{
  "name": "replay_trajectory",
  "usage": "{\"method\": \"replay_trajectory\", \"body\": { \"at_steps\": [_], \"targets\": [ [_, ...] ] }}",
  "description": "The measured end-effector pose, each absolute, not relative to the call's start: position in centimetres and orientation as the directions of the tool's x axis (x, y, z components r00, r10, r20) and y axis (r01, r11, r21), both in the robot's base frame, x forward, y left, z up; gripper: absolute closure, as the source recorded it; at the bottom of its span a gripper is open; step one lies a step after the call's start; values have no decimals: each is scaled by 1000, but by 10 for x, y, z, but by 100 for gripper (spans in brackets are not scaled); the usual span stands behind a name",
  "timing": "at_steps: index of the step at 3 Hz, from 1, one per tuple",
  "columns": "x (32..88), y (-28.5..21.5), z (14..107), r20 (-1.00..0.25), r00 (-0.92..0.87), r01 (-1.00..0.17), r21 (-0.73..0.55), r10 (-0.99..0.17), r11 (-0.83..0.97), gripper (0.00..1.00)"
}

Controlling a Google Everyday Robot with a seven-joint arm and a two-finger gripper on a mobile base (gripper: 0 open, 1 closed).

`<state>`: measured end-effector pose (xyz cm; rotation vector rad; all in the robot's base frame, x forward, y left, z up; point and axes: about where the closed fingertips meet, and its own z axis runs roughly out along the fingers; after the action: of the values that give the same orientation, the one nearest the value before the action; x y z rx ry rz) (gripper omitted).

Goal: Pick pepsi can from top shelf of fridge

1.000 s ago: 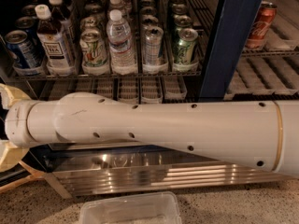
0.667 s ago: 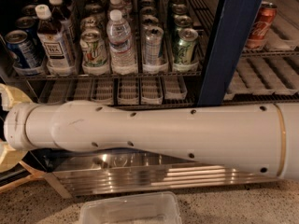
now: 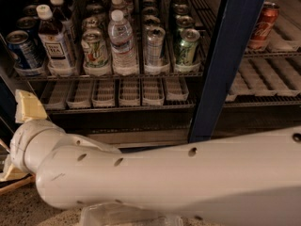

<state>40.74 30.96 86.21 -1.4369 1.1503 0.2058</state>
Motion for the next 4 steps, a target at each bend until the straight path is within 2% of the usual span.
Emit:
{"method": "replay_trajectory", "body": {
  "at_steps": [1, 2, 4],
  "targets": [
    [424, 287, 894, -635, 506, -582, -750, -583, 312, 0],
    [437, 277, 897, -629, 473, -550, -758, -617, 351, 0],
    [446, 282, 900, -645, 489, -545, -752, -588, 371, 0]
  ]
}}
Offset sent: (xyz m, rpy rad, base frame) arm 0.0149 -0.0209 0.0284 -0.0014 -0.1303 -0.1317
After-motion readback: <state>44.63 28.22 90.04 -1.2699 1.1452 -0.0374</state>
